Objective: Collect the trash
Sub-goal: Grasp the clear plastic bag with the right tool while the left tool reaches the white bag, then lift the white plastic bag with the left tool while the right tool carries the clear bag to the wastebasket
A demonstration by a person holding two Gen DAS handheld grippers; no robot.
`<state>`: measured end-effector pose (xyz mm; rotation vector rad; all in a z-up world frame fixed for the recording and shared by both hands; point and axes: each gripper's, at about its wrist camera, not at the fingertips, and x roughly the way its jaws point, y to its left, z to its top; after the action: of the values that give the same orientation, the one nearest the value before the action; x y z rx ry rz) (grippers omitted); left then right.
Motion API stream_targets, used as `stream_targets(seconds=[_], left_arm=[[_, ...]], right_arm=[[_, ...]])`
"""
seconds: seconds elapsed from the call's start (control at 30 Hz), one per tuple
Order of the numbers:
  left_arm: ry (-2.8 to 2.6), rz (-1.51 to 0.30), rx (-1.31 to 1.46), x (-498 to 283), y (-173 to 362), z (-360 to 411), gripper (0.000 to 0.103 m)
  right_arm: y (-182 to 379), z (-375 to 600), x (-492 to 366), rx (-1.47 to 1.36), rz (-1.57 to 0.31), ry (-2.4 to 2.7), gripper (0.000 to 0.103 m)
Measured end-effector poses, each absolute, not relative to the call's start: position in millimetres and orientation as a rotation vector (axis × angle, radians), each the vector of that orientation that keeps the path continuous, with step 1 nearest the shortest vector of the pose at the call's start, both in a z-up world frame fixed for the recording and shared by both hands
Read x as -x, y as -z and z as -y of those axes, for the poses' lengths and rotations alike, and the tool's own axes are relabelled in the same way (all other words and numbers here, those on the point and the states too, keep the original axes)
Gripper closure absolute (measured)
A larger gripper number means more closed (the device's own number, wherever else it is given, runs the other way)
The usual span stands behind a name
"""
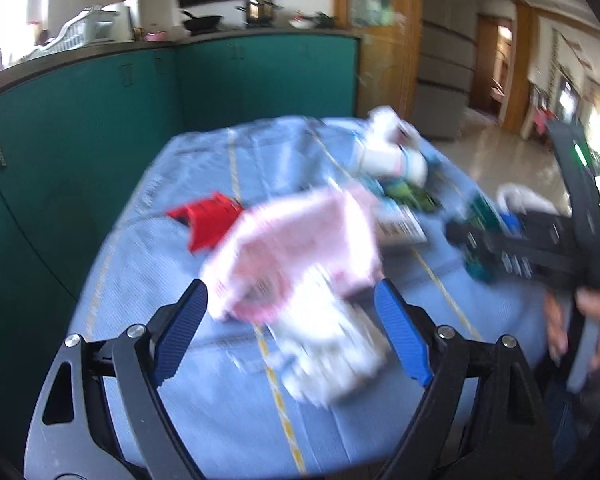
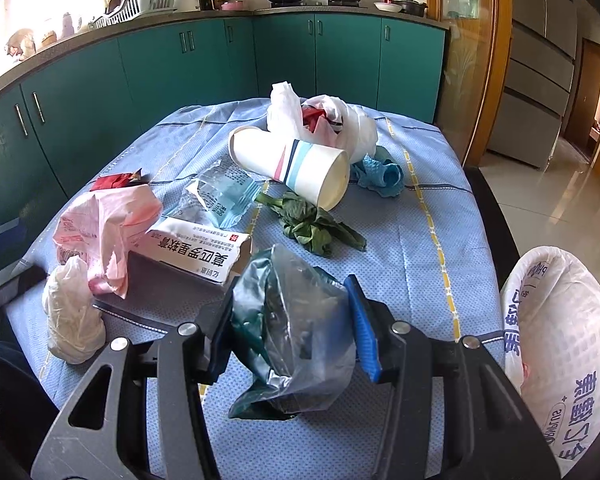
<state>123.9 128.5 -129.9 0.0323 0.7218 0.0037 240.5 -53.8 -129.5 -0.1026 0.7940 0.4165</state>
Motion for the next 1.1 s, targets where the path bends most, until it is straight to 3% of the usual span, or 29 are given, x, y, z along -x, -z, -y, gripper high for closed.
stream_targets(seconds=[0.27, 0.33, 0.5, 0.63, 1.1], left_arm=[[0.017, -0.851, -0.14, -132, 159, -105, 0.019], [0.022, -0.864, -0.138, -133, 163, -105, 0.033], [0.062, -0.887, -0.123, -133, 167, -102, 0.055], [0.063, -0.875, -0.119, -132, 166, -102, 0.064], [0.044, -0.697, -0.019, -125, 135, -110, 0.066]], right_arm=[[129, 54, -239, 0.096, -0.79, -0.419, 0.052], [128, 54, -238, 0.095, -0.784, -0.421, 0.052], [126, 57, -236, 0.088, -0.775, -0.426, 0.052], [124, 58, -235, 0.085, -0.767, -0.426, 0.052], [117, 70, -235, 0.05, -0.742, -0.39, 0.052]])
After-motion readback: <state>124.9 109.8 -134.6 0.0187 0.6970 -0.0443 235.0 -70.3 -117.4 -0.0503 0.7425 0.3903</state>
